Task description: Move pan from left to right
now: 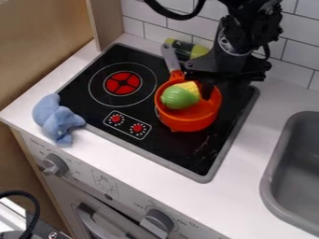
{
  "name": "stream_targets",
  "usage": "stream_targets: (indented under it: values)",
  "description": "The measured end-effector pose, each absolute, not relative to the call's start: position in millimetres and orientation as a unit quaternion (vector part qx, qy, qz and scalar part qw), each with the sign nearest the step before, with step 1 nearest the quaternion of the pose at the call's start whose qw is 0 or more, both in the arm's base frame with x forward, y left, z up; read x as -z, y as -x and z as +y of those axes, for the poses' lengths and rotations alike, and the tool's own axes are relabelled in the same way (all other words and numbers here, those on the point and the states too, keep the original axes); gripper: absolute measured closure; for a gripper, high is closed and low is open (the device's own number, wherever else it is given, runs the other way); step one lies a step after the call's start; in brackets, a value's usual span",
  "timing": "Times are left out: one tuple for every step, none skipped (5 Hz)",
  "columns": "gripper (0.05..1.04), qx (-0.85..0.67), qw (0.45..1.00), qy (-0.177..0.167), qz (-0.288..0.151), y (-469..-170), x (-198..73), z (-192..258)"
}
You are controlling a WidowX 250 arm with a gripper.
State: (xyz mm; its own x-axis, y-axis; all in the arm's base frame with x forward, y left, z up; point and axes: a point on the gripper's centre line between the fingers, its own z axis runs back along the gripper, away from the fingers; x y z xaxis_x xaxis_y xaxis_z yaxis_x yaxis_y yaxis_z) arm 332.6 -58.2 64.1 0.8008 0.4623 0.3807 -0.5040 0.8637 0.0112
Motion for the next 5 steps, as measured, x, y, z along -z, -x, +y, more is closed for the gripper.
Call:
stream_targets:
  values:
    - [0.142, -0.260, 0.946, -0.057, -0.183, -331.9, -63.8, -56.0]
    - [0.084, -0.286, 0.945, -0.058, -0.150, -331.3, -73.9, -56.0]
    - [0.084, -0.299, 0.946, -0.056, -0.108, -330.2, -88.0, -53.5]
    - [0.084, -0.303, 0.949, -0.057, -0.068, -324.3, -95.2, -45.7]
    - [0.084, -0.291, 0.954, -0.051, -0.051, -313.9, -112.3, -32.9]
